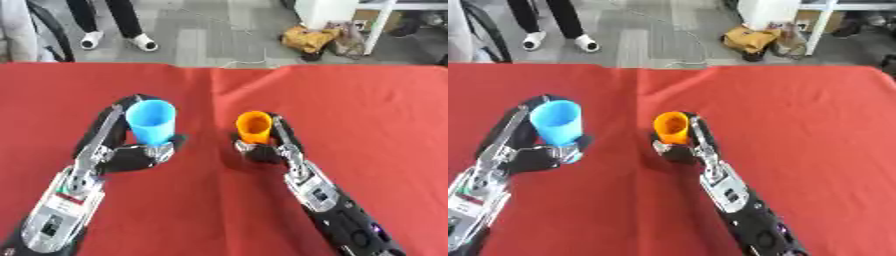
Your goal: Pour the contents of one cup into another cup.
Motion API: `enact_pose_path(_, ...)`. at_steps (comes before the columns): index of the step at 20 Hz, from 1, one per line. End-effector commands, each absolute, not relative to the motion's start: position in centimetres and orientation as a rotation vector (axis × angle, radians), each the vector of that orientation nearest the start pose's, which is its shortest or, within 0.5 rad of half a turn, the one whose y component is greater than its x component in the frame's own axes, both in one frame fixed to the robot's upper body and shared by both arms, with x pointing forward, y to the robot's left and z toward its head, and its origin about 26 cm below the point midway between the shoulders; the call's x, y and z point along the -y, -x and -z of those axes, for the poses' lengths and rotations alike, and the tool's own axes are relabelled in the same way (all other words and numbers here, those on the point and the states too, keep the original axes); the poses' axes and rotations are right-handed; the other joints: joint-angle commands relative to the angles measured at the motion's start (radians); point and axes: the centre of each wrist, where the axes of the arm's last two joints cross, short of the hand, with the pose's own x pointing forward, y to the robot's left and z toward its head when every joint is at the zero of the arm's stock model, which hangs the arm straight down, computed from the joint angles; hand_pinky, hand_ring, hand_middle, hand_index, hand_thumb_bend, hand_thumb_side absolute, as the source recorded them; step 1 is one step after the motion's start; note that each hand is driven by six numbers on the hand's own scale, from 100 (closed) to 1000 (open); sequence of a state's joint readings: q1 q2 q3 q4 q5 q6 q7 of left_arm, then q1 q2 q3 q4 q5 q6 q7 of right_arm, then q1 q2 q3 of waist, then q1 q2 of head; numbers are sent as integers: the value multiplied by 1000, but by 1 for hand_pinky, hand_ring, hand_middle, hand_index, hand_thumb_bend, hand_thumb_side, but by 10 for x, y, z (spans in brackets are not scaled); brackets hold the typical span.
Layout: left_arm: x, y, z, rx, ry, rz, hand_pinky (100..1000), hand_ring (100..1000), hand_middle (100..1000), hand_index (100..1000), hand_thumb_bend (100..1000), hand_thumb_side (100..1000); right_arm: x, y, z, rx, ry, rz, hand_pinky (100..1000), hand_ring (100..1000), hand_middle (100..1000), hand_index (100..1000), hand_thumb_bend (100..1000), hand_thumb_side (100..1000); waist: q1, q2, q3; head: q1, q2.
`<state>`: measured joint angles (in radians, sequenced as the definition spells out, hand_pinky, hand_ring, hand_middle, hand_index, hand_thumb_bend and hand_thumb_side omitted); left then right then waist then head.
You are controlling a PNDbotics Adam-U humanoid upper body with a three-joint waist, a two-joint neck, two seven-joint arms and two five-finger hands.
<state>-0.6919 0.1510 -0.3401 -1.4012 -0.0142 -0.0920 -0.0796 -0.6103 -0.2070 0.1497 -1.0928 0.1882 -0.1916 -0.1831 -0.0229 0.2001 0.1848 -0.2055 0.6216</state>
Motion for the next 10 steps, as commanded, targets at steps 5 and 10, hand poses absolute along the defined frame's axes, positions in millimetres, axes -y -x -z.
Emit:
enact_pose_path(5,-124,-392,-165,2086,231,775,439,456,487,675,522,100,250,-432,-108,1974,384,-471,495,490,415,488,223,100,-4,-26,-1,0,-3)
enact_pose_path(10,-124,-390,-164,2076,241,801,438,455,487,674,522,100,275,-438,-141,2014,460,-517,498,491,416,489,225,100,-11,-32,3,0,-1)
